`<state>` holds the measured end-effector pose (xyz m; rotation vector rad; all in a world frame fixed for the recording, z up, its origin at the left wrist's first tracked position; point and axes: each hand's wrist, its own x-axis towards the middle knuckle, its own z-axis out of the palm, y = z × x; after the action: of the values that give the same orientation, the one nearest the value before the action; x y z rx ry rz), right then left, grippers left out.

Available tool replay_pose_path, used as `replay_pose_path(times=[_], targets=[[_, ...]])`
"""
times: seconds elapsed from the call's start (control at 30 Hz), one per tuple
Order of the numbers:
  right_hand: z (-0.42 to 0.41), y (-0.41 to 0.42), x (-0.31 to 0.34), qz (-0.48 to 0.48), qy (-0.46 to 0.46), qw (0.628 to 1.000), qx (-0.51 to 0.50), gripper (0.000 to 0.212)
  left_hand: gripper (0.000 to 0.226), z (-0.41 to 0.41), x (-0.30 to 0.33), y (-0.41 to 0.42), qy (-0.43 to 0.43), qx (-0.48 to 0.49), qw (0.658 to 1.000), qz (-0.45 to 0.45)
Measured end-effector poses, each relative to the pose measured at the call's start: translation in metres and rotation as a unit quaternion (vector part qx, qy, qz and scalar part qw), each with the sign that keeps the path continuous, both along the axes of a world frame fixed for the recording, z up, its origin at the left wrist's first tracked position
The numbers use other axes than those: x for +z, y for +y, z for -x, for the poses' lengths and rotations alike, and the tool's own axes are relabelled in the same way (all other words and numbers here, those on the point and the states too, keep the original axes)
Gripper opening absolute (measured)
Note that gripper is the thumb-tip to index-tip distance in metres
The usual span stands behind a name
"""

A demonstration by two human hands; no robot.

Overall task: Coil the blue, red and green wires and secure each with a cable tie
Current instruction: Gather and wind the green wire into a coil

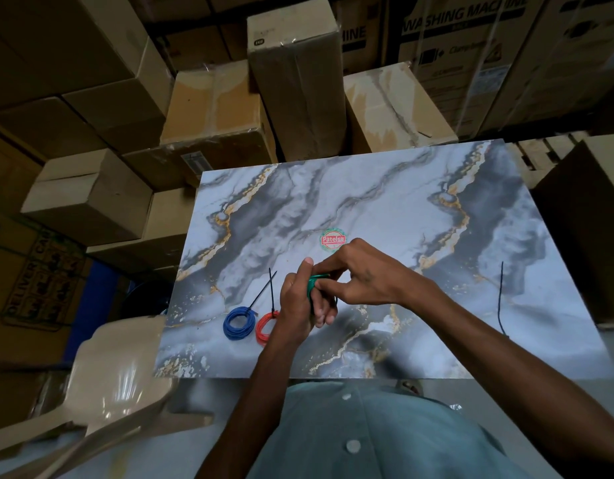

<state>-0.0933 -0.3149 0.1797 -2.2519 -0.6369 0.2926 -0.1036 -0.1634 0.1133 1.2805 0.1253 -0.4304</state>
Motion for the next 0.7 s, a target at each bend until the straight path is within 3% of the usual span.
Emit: replay_pose_path(times=[0.23,0.43,0.5,0.57,0.7], targets=[[-0.002,-0.002,-0.011,0.016,0.034,0.999,-0.005,0.029,0.085,0.004,-0.004,-0.001,0.024,0.003,1.000,-0.010],[0.002,-0.003,-0.019,0.002,0.069,0.996,-0.053,0.021,0.080,0.005,-0.003,-0.004,0.075,0.009,0.997,0.031],[0.004,-0.010,-0.021,-0.101,0.162,0.977,-0.093,0.021,0.075,-0.001,0.008,-0.001,0.104,-0.004,0.991,0.088],[0.010,-0.017,-0.023,-0.225,0.256,0.933,-0.116,0.026,0.074,-0.007,0.018,0.001,0.125,-0.013,0.979,0.159],[0.017,-0.022,-0.021,-0.321,0.305,0.887,-0.127,0.021,0.075,-0.011,0.026,0.002,0.137,-0.044,0.956,0.255]])
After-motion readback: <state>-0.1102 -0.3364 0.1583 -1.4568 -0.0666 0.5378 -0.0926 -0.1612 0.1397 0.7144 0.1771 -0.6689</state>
